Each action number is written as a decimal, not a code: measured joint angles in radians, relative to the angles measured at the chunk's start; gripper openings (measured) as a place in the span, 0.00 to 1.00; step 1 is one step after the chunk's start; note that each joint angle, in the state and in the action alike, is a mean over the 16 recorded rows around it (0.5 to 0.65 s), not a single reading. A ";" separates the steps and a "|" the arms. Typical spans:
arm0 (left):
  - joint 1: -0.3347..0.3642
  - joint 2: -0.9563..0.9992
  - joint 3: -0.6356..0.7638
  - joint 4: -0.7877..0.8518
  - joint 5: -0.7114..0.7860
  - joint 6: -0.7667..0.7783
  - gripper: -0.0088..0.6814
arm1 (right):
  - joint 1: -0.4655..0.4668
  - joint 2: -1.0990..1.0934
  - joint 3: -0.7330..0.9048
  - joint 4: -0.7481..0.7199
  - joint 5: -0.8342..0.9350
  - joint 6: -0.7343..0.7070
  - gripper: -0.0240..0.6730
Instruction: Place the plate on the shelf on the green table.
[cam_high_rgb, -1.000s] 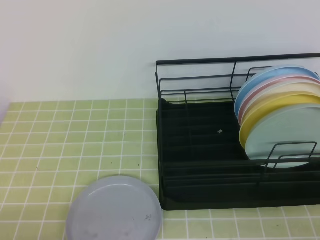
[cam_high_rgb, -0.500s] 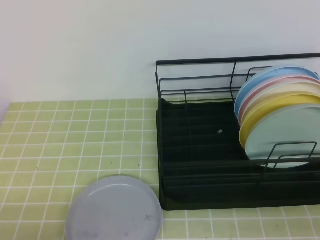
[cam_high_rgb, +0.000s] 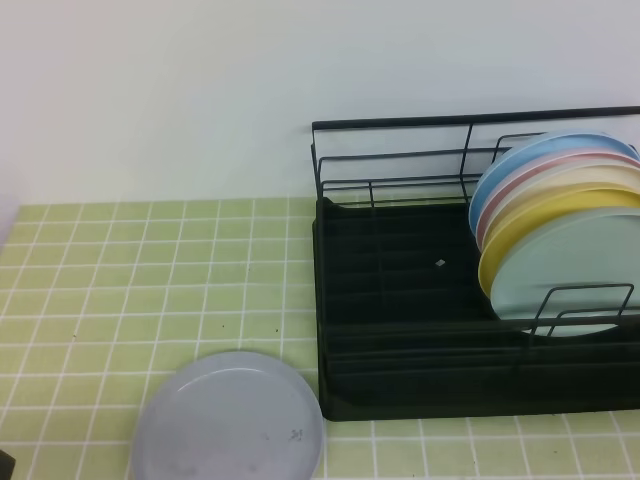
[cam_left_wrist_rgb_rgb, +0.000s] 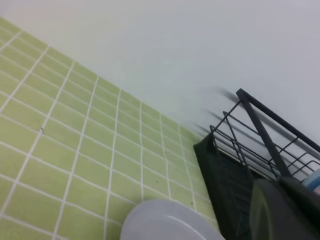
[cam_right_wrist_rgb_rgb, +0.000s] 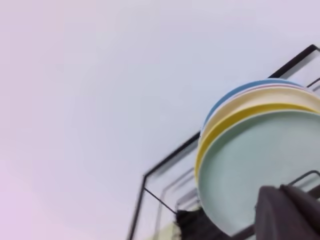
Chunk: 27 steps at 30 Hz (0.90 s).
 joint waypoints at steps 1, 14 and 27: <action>0.000 0.000 0.000 -0.018 0.001 -0.003 0.01 | 0.000 0.000 0.000 0.014 0.000 -0.004 0.03; 0.000 0.000 0.000 -0.362 -0.016 -0.057 0.01 | 0.000 0.000 -0.001 0.191 0.094 -0.027 0.03; 0.000 0.000 0.000 -0.714 -0.039 -0.048 0.01 | 0.000 0.000 -0.080 0.304 0.220 -0.243 0.03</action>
